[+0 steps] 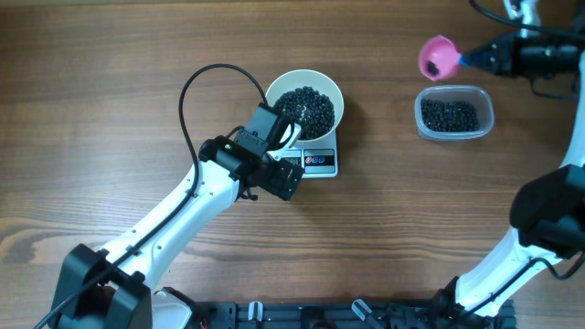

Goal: Scoop item into bowl and weigh 150g on scale
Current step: 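Carry the scoop to the clear tub and release it inside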

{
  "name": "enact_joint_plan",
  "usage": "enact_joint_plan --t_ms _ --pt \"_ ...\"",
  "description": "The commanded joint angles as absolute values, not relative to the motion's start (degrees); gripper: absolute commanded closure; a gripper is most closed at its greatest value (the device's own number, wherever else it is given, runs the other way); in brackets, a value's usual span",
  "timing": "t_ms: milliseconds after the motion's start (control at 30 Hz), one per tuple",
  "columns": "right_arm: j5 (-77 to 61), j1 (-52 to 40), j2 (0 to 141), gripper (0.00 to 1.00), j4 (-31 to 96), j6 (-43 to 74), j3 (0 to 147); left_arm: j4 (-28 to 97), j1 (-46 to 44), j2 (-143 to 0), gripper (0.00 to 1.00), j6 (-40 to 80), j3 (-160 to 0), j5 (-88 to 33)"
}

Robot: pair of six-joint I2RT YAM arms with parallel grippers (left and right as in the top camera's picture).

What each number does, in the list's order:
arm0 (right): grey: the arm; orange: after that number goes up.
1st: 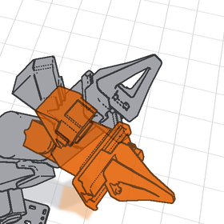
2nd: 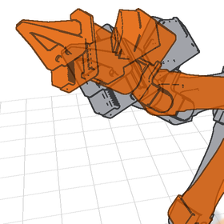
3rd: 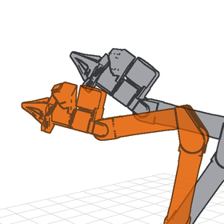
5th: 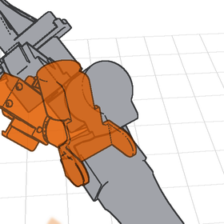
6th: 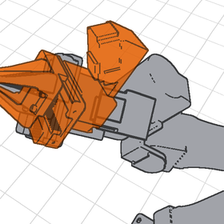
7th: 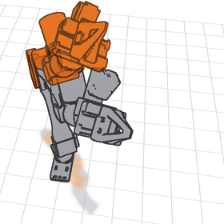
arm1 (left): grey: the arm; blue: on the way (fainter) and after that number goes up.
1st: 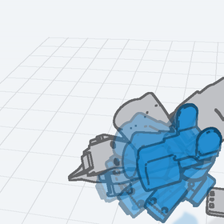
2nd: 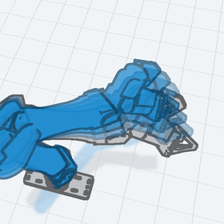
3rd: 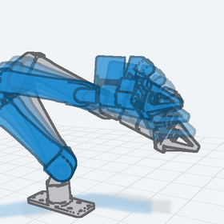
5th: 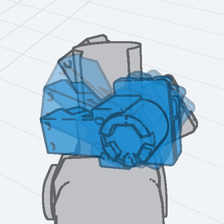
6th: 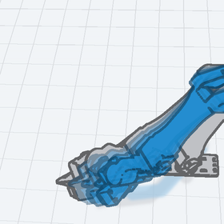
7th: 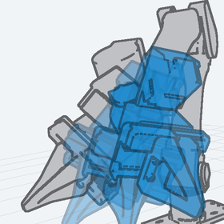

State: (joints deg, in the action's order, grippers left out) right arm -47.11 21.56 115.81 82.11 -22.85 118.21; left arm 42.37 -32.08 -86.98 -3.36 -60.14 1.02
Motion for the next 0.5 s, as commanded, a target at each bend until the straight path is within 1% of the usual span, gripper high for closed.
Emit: enact_joint_plan --t_ms 0,167,200,367,467 --pt "-43.29 24.62 116.16 0.96 82.48 -22.52 113.71 42.19 -31.66 -86.04 0.00 -4.03 -59.88 0.71" --pt "-40.66 26.28 116.18 0.96 79.13 -22.46 103.46 42.19 -31.66 -86.02 0.00 -4.03 -59.88 0.71" --pt "-41.56 26.04 116.18 0.96 75.83 -22.26 99.90 42.19 -31.66 -86.04 0.00 -4.03 -59.88 0.71" --pt "-43.81 24.77 116.18 0.96 69.04 -22.24 92.42 42.19 -31.66 -86.02 0.00 -4.03 -59.88 0.71" --pt "-43.42 24.49 116.18 0.96 62.81 -18.98 88.68 42.19 -31.66 -86.04 0.00 -4.03 -59.88 0.71"
